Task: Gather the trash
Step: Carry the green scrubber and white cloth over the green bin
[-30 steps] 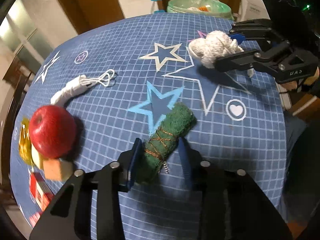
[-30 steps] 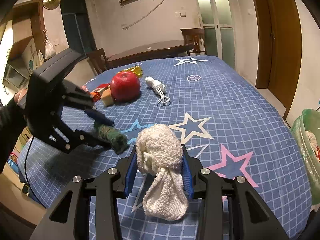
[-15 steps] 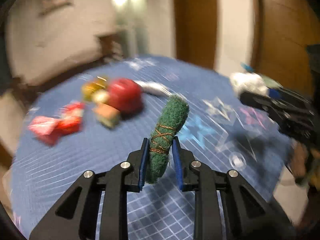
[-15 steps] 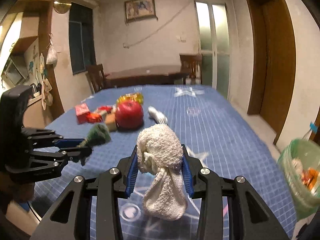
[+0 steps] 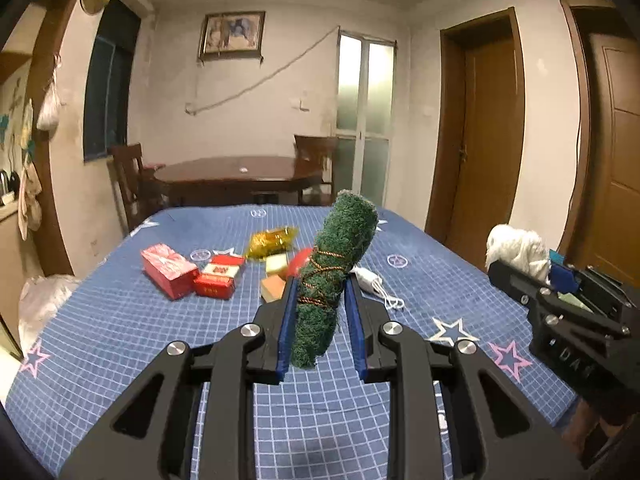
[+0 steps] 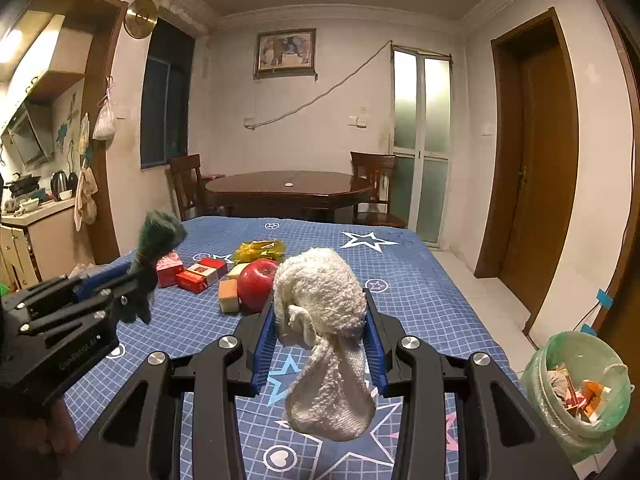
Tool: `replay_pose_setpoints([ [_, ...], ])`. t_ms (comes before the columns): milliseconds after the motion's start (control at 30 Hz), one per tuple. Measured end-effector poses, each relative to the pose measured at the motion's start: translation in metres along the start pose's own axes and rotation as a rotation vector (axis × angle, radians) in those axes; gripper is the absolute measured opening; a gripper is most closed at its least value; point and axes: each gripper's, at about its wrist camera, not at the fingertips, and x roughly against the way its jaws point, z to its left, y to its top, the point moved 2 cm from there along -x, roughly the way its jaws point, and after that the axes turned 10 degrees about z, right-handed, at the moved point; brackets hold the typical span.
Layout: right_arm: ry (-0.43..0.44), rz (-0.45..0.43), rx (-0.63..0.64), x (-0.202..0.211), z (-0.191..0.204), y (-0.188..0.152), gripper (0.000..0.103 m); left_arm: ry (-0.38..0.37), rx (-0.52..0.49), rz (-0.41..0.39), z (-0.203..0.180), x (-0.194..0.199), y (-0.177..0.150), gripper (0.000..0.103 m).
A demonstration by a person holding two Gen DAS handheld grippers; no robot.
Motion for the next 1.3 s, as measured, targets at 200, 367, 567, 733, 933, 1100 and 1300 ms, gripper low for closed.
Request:
replay_pose_setpoints([
  [200,-0.014,-0.016,-0.008,0.014,-0.006,0.003,0.04,-0.006,-0.017,0.006,-0.016,0.0,0.002,0.022],
  [367,-0.06,-0.025,-0.036,0.025,-0.037,0.009,0.04,-0.047,-0.046,0.009,-0.041,-0.01,0.011,0.022],
  [567,-0.158,-0.002,-0.084,0.041,-0.1,0.012,0.04,-0.124,-0.103,0.002,-0.092,-0.024,0.032,0.022],
  [733,-0.242,0.031,-0.15,0.056,-0.175,0.011,0.04,-0.214,-0.146,0.028,-0.142,-0.043,0.048,0.022],
  [933,-0.325,0.118,-0.24,0.068,-0.276,-0.001,0.04,-0.335,-0.217,0.103,-0.218,-0.07,0.058,0.022],
  [1100,-0.352,0.231,-0.308,0.06,-0.349,-0.016,0.04,-0.421,-0.298,0.212,-0.281,-0.106,0.053,0.022],
  [1300,-0.356,0.357,-0.381,0.04,-0.423,-0.043,0.04,-0.491,-0.379,0.34,-0.348,-0.145,0.041,0.022],
])
